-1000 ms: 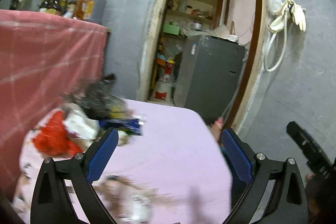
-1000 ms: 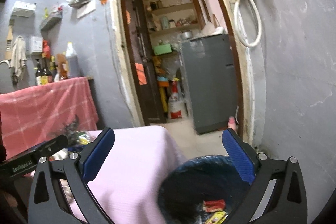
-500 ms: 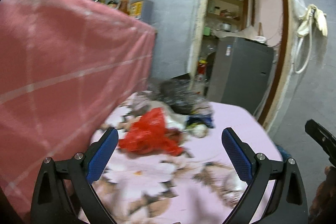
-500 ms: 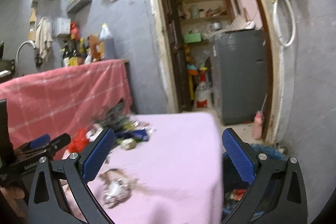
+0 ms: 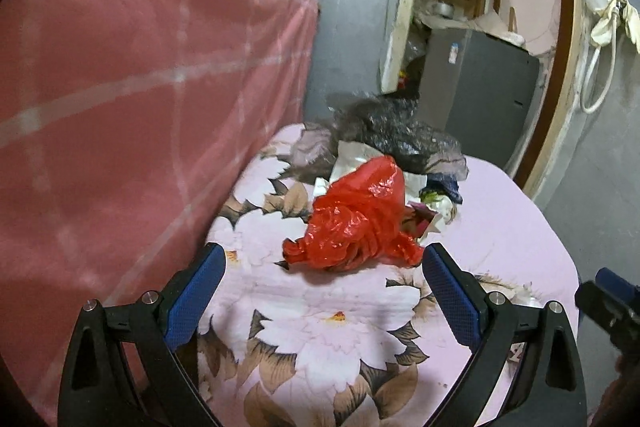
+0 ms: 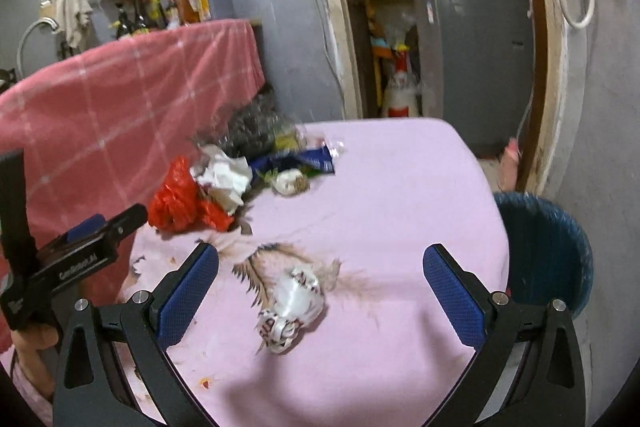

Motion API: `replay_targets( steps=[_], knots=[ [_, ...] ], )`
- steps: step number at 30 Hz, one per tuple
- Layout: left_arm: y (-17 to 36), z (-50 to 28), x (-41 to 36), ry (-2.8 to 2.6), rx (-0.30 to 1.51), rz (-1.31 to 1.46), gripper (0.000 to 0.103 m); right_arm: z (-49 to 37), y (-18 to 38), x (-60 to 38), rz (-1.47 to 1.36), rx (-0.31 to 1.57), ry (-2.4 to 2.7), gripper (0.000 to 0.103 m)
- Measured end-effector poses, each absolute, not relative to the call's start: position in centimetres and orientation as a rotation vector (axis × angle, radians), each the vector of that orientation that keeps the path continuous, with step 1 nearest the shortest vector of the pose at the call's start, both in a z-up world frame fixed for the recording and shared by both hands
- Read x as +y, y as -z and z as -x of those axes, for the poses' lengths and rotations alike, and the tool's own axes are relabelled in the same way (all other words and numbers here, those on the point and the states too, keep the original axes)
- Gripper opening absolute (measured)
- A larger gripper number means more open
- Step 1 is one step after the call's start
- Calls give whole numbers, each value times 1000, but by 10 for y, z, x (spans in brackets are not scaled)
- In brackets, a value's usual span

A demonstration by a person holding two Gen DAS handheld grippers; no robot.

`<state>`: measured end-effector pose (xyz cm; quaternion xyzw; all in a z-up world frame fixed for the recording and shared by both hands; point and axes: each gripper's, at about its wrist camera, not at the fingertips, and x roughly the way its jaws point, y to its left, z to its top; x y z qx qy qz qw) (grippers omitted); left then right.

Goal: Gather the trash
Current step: 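Move both tools back over the table toward the remaining trash, then grasp the red plastic bag with the left tool while the right tool grasps the white wrapper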

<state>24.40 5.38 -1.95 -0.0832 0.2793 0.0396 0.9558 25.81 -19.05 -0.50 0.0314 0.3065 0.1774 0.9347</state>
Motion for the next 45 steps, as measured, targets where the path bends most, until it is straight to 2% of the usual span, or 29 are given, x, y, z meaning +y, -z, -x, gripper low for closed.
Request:
replay_targets(
  steps=[2, 4, 8, 16, 18, 20, 23, 27, 31, 33, 37, 38, 45],
  knots=[
    [21, -250, 56, -57, 586, 178, 96, -256, 10, -185, -63, 649, -341, 102],
    [22, -254, 58, -41, 596, 188, 96, -254, 14, -180, -55, 671, -319, 97],
    [23, -259, 61, -24, 618, 203, 96, -254, 27, -172, -48, 738, -293, 81],
    [19, -263, 64, -5, 614, 209, 92, -261, 48, -164, -64, 833, -296, 61],
    [19, -267, 64, 3, 620, 202, 88, -263, 50, -164, -78, 844, -300, 51],
    [20, -270, 64, 15, 629, 200, 83, -264, 51, -165, -97, 848, -305, 50],
    [22, -278, 65, 42, 654, 205, 74, -266, 50, -164, -105, 845, -311, 41],
    [26, -282, 67, 62, 685, 220, 61, -271, 48, -162, -114, 843, -322, 34],
    [26, -280, 67, 71, 688, 230, 46, -272, 46, -159, -110, 829, -338, 29],
    [25, -278, 66, 73, 684, 227, 31, -272, 44, -157, -109, 817, -345, 27],
    [23, -275, 63, 82, 678, 224, 22, -271, 39, -152, -96, 789, -356, 25],
    [23, -275, 63, 83, 675, 222, 16, -271, 38, -152, -96, 782, -359, 25],
    [20, -263, 54, 85, 652, 228, 13, -270, 32, -154, -87, 740, -377, 23]
  ],
)
